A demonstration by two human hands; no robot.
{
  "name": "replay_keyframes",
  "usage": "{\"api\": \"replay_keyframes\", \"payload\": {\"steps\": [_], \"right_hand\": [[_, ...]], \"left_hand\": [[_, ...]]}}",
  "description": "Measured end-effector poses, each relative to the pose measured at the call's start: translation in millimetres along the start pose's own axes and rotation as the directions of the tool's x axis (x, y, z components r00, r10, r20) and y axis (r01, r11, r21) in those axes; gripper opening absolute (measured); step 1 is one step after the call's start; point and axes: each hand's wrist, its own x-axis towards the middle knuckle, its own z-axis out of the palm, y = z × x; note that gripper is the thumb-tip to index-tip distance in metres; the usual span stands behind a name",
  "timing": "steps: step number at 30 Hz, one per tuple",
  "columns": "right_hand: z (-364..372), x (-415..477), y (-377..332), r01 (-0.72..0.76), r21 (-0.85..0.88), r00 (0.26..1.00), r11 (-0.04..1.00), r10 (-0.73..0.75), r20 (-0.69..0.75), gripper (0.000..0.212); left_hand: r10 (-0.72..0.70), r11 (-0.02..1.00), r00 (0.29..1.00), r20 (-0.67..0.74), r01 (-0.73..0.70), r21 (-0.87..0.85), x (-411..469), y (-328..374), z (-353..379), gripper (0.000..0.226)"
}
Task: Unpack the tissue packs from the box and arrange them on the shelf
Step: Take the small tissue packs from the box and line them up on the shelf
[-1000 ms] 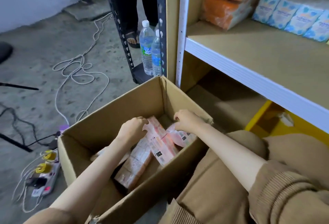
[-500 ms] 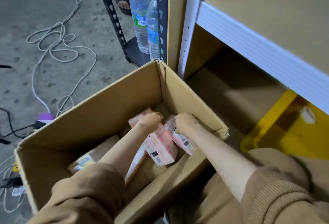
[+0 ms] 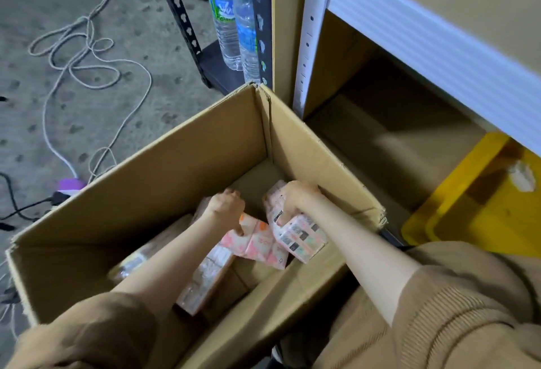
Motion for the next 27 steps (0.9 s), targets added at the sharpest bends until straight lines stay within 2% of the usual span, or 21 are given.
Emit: {"api": "replay_keyframes", "payload": {"steps": [4,6,8,11,19,27], "right_hand": [[0.6,-3.0,7.6,-0.048,0.149,0.992,0.988,0.03,0.12,0.062],[3.3,-1.8,10.0,-0.092,0.219,0.987,0.971,0.059,0.15,0.068],[4.3,0.4,11.4,-0.144,0.262,0.966,0.954,0.079,0.245,0.073],[2.4,0.2,12.7,-0.193,0.33,0.935,0.924,0.071,0.347,0.073],[7.6,7.9,14.5,-0.246,0.459,0.932,0.853,0.078,0.355,0.061],[7.9,-4.7,15.1,-0.295,0.584,0.928,0.756,0.081,0.363,0.058]], "left_hand": [[0.031,0.994,0.997,0.076,-0.023,-0.109,-12.4,-7.5,19.1,0.081],[0.071,0.986,0.996,0.061,-0.061,-0.156,-12.5,-6.4,25.0,0.079],[0.094,0.978,0.995,0.037,-0.085,-0.19,-9.6,-5.4,28.4,0.079],[0.088,0.973,0.99,0.108,-0.063,-0.223,-5.7,-6.5,29.0,0.091],[0.069,0.965,0.968,0.24,-0.003,-0.262,5.6,-7.3,28.8,0.098],[-0.005,0.936,0.983,0.185,0.069,-0.344,-4.9,-5.3,24.7,0.086]]}}
